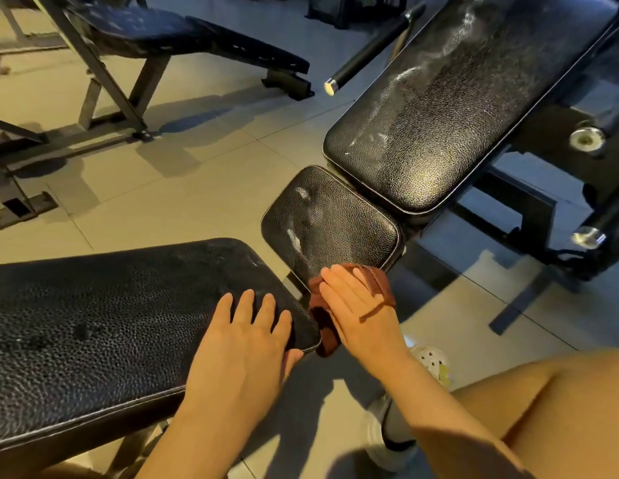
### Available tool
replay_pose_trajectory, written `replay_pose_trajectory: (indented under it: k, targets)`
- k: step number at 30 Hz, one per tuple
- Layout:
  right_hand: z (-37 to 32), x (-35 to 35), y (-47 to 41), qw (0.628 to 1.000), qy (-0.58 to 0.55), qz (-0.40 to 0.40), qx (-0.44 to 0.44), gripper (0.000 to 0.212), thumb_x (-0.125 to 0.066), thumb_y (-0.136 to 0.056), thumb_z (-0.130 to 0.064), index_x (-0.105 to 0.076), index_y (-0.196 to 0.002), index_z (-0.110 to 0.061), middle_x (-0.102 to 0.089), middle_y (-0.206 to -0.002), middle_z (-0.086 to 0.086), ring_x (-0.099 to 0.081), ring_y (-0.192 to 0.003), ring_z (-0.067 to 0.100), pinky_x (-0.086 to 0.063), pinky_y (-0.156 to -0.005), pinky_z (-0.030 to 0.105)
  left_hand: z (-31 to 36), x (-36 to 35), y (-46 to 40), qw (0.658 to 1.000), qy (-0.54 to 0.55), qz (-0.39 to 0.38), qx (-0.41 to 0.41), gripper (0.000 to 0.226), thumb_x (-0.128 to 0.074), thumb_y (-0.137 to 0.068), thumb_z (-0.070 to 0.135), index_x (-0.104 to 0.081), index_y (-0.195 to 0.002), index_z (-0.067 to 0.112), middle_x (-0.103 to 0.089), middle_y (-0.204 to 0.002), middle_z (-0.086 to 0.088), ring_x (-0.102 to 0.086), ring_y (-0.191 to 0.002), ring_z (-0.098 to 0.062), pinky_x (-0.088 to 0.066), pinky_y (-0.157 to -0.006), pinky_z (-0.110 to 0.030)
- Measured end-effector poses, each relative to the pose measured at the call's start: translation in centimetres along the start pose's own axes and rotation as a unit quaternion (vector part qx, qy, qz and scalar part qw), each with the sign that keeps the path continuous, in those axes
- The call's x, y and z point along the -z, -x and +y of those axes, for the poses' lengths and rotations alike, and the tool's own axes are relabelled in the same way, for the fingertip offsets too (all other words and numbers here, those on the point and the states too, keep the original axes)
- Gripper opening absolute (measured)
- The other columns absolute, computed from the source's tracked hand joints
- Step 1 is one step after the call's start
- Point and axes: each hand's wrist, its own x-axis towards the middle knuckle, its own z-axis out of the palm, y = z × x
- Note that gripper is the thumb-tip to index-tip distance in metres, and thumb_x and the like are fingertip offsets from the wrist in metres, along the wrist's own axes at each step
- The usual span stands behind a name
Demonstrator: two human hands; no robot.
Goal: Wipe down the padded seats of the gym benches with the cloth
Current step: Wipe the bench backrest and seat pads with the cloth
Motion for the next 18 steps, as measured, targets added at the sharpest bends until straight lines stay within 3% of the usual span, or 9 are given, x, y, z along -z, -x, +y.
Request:
replay_pose_trajectory:
  k: [2, 4, 6, 8, 10, 15, 18]
  targets:
    - [-0.6, 1.0, 0.8, 0.996, -0.069, 0.029, -0.042, 0.029, -0.049, -0.095, -0.017, -0.072, -0.106, -0.002, -0.068, -0.117, 0.015, -0.055, -0.118, 0.027, -0.032, -0.110, 0.039, -0.1, -0.2, 0.0, 1.000, 0.015, 0.010, 0.014, 0.062, -0.013, -0.103, 0.053, -0.007, -0.155, 0.022, -0.006, -0.163, -0.012, -0.004, -0.149, -0.035, -0.007, -0.119, -0.052]
    - [-1.7, 2.1, 2.0, 0.981, -0.125, 0.037, -0.140, 0.037, -0.042, -0.102, -0.028, -0.071, -0.108, -0.005, -0.069, -0.116, 0.010, -0.053, -0.117, 0.021, -0.032, -0.110, 0.033, -0.2, 0.1, -0.1, 0.999, 0.037, 0.027, 0.010, 0.057, -0.021, -0.102, 0.048, -0.039, -0.148, 0.020, -0.035, -0.153, -0.019, -0.032, -0.140, -0.041, -0.028, -0.112, -0.058]
    - [-2.7, 3.4, 3.3, 0.939, -0.189, 0.048, -0.283, 0.042, -0.039, -0.101, -0.036, -0.070, -0.110, -0.009, -0.068, -0.115, 0.003, -0.054, -0.113, 0.014, -0.037, -0.104, 0.030, -0.6, -0.4, -0.2, 0.998, 0.051, 0.046, -0.011, 0.060, -0.031, -0.089, 0.046, -0.072, -0.115, 0.011, -0.065, -0.119, -0.024, -0.061, -0.110, -0.046, -0.050, -0.089, -0.061]
    - [-3.2, 4.3, 4.6, 0.869, -0.261, 0.071, -0.414, 0.041, -0.038, -0.098, -0.037, -0.067, -0.114, -0.013, -0.064, -0.114, -0.005, -0.054, -0.108, 0.004, -0.041, -0.098, 0.025, -0.7, -1.2, -0.4, 0.998, 0.037, 0.059, -0.004, 0.061, -0.034, -0.082, 0.046, -0.076, -0.101, 0.007, -0.071, -0.104, -0.022, -0.067, -0.097, -0.045, -0.053, -0.078, -0.060]
    - [-3.4, 4.7, 5.1, 0.823, -0.290, 0.099, -0.478, 0.036, -0.040, -0.097, -0.032, -0.065, -0.115, -0.014, -0.060, -0.112, -0.009, -0.051, -0.104, -0.003, -0.041, -0.096, 0.023, -0.5, -1.0, -0.4, 0.996, 0.037, 0.081, 0.004, 0.059, -0.036, -0.081, 0.047, -0.076, -0.102, 0.009, -0.072, -0.102, -0.018, -0.069, -0.094, -0.040, -0.054, -0.076, -0.058]
    - [-3.3, 5.9, 4.1, 0.794, -0.347, 0.151, -0.476, 0.030, -0.040, -0.100, -0.026, -0.061, -0.117, -0.015, -0.053, -0.110, -0.025, -0.047, -0.104, -0.020, -0.034, -0.091, 0.001, 0.8, 0.2, -0.9, 0.988, 0.091, 0.121, 0.001, 0.048, -0.045, -0.086, 0.050, -0.072, -0.110, 0.018, -0.071, -0.107, -0.003, -0.069, -0.094, -0.024, -0.056, -0.076, -0.042]
    - [-2.5, 6.1, 3.8, 0.775, -0.341, 0.203, -0.492, 0.032, -0.040, -0.100, -0.023, -0.062, -0.118, -0.007, -0.055, -0.112, -0.012, -0.046, -0.104, -0.018, -0.031, -0.091, -0.001, 1.5, -0.2, -1.4, 0.993, 0.057, 0.098, 0.021, 0.041, -0.062, -0.085, 0.046, -0.069, -0.115, 0.019, -0.069, -0.114, -0.005, -0.065, -0.107, -0.029, -0.053, -0.085, -0.048]
